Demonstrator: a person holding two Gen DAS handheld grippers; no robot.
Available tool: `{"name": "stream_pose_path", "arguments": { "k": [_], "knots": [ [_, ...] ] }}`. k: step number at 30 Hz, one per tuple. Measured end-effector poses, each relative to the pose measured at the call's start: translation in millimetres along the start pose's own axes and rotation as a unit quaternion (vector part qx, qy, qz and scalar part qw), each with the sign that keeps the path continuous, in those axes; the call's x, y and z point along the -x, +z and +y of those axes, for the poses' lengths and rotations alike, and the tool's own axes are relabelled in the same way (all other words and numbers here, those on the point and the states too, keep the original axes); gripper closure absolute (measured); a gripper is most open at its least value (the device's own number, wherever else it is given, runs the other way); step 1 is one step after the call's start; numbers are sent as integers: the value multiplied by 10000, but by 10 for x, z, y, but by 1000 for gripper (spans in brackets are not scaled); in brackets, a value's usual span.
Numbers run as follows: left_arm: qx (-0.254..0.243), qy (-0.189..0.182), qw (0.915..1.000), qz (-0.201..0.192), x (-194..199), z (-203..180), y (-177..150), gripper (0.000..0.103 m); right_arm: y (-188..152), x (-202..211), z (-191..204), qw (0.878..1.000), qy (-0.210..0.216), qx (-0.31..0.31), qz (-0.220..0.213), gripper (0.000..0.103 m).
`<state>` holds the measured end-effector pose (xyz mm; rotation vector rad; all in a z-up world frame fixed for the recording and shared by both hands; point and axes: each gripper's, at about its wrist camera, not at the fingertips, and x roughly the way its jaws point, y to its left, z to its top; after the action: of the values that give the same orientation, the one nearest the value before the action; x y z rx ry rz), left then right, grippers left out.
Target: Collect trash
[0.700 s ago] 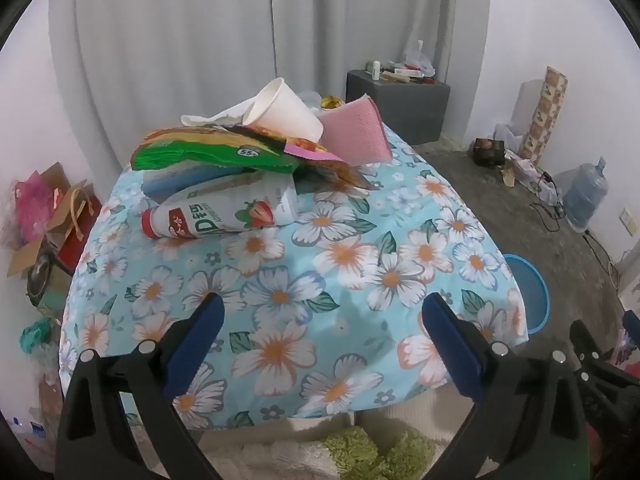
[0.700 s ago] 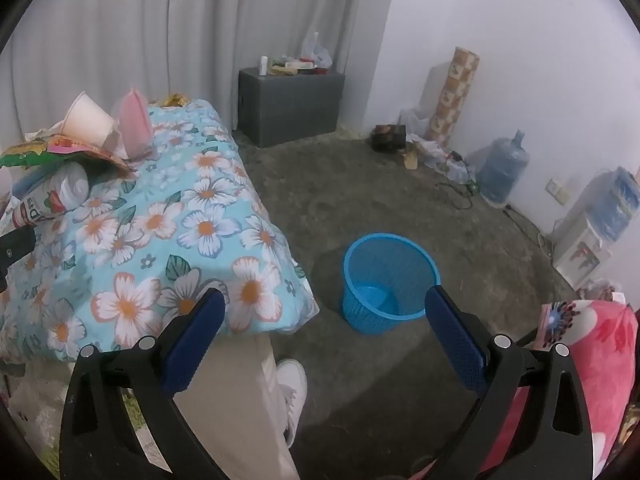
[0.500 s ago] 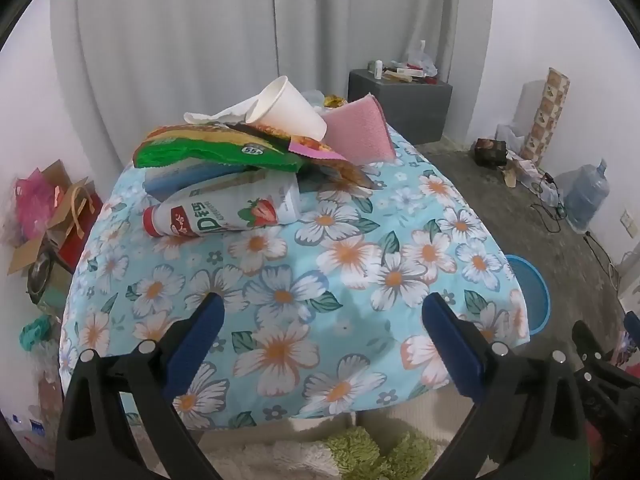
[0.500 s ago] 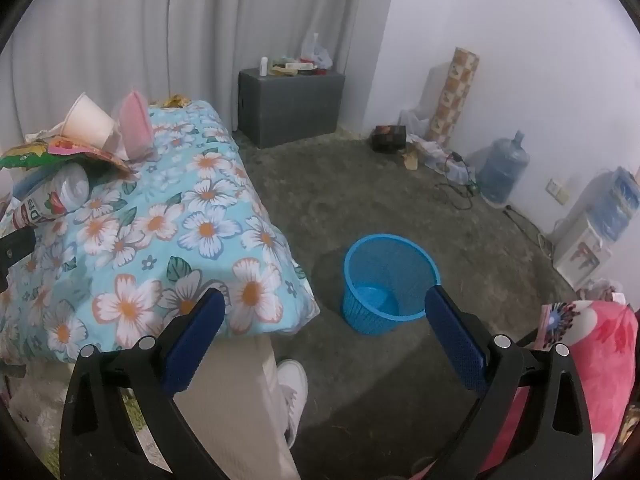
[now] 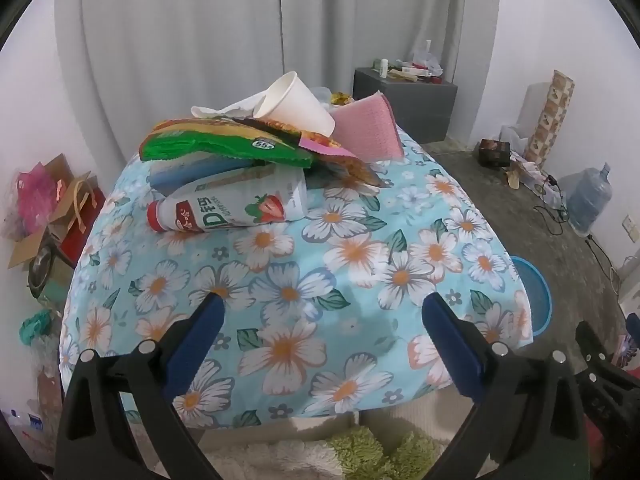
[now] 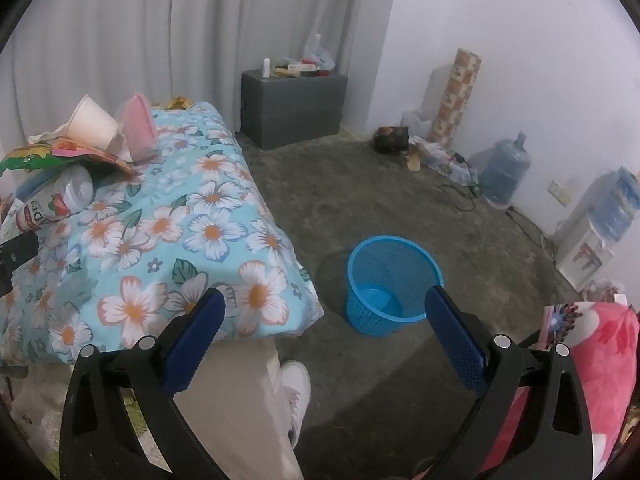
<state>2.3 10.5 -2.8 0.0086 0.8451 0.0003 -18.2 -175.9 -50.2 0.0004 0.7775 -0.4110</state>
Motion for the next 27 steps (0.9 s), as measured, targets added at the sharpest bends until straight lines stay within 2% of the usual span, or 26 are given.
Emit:
{"name": "stream_pose_path", "arguments": {
  "k": [21, 23, 24, 27],
  "knots": [
    [37, 34, 10000, 20, -16, 16, -32, 6, 30, -28, 94, 10000, 81, 23, -8, 8],
    [36, 34, 10000, 14, -15, 17, -33, 6, 16, -23, 86, 9997, 195, -75, -132, 8],
    [35, 34, 10000, 15, -16, 17, -31, 6, 28, -13, 86, 10000, 90, 31, -18, 8],
    [41, 37, 10000, 13, -18, 23, -35, 6, 30, -13, 90, 10000, 90, 27, -22, 8]
  ]
}}
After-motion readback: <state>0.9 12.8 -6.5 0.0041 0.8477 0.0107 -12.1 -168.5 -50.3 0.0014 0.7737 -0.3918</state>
